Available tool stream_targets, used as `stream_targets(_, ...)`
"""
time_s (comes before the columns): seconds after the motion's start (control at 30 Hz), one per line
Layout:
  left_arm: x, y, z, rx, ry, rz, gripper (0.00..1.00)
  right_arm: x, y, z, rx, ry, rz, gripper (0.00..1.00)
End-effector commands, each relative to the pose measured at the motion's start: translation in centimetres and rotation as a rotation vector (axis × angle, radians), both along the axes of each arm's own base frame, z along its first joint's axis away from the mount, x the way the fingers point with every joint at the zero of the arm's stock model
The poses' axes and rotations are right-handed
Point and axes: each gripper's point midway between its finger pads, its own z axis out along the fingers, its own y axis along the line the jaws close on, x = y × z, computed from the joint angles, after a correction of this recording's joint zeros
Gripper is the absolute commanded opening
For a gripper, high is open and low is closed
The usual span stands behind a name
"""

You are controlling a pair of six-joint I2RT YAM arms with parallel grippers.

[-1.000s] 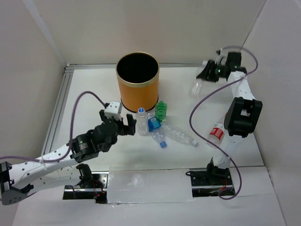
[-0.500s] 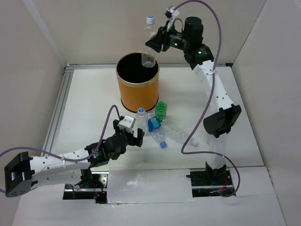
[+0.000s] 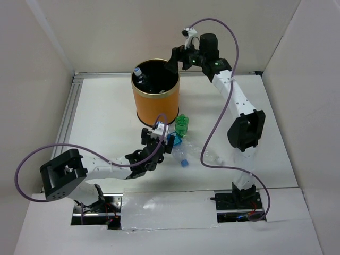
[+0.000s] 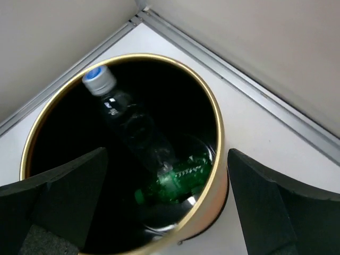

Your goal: Put the plastic bottles in the bin

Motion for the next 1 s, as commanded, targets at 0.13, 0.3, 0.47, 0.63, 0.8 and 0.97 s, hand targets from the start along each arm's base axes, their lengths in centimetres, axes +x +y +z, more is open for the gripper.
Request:
stream_targets(0.13, 2.4, -1.1, 4.6, -0.137, -0.134, 0.057, 0.30, -5.9, -7.4, 0.6, -0.015, 0.028, -0.005, 1.00)
stream_targets(0.3, 0.6, -1.6, 8.3, -0.136, -0.199, -0.011, 0.07, -12.2, -10.8, -2.4, -0.124, 0.015, 0.041, 1.00)
stream_targets(0.47, -2.5, -2.6, 20.4, -0.259, -0.329, -0.202, 0.00, -17.9, -14.3, -9.5, -0.317, 0.037, 0.020, 1.00)
stream_targets(0.63, 0.7, -0.4, 31.0, -0.376, -0.527, -0.159, 0.00, -25.3, -14.9, -14.3, -0.418, 0.030, 0.241, 0.69)
stream_targets(0.8, 9.8, 2.7, 36.2, -0.436, -0.642, 0.017, 0.00, -29.8, -14.3, -15.8, -0.416, -0.010, 0.362, 0.45)
stream_targets(0.97, 18.0, 5.0, 34.6, -0.331, -0.601, 0.218, 0.04, -32.5, -14.1, -18.1, -0.475, 0.049, 0.437, 0.91)
